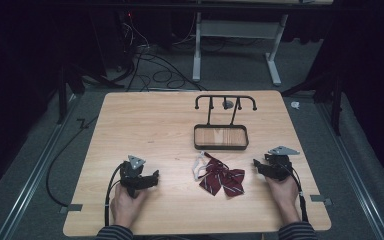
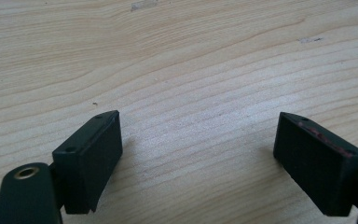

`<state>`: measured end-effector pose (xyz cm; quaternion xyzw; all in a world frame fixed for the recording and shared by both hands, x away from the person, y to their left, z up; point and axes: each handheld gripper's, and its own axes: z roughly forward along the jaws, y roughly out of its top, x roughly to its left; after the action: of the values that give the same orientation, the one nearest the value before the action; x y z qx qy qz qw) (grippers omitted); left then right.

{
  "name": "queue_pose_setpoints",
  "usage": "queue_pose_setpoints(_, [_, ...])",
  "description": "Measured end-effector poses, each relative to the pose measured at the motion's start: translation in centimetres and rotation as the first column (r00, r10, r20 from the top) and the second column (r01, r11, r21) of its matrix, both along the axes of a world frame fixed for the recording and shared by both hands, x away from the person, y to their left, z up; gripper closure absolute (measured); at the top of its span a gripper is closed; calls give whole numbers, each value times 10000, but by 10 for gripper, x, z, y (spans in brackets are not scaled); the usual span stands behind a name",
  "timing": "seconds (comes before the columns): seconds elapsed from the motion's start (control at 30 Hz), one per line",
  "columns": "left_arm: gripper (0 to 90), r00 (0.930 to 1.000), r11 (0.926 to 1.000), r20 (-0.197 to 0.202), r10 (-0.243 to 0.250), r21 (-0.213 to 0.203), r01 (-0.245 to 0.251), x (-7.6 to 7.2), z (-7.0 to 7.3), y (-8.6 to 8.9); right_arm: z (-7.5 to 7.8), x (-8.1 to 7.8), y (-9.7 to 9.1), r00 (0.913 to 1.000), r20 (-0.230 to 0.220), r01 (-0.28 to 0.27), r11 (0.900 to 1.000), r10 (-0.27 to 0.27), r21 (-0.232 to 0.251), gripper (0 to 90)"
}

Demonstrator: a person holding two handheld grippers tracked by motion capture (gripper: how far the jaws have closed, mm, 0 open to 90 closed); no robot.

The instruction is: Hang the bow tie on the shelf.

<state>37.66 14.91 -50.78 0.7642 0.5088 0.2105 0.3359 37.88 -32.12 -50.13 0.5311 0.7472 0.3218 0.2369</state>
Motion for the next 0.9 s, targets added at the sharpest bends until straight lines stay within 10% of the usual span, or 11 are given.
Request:
queue_pose_setpoints(0.53, [158, 10000, 10000, -12, -21, 14, 21, 0, 0, 0, 18, -20, -1, 9953, 440, -894, 9940, 867, 636, 615])
queue_pose_setpoints(0.9, [158, 10000, 10000, -19, -14, -1, 14, 0, 0, 0, 40, -17, 28, 9794, 671, -1978, 9717, 1904, 1289, 642])
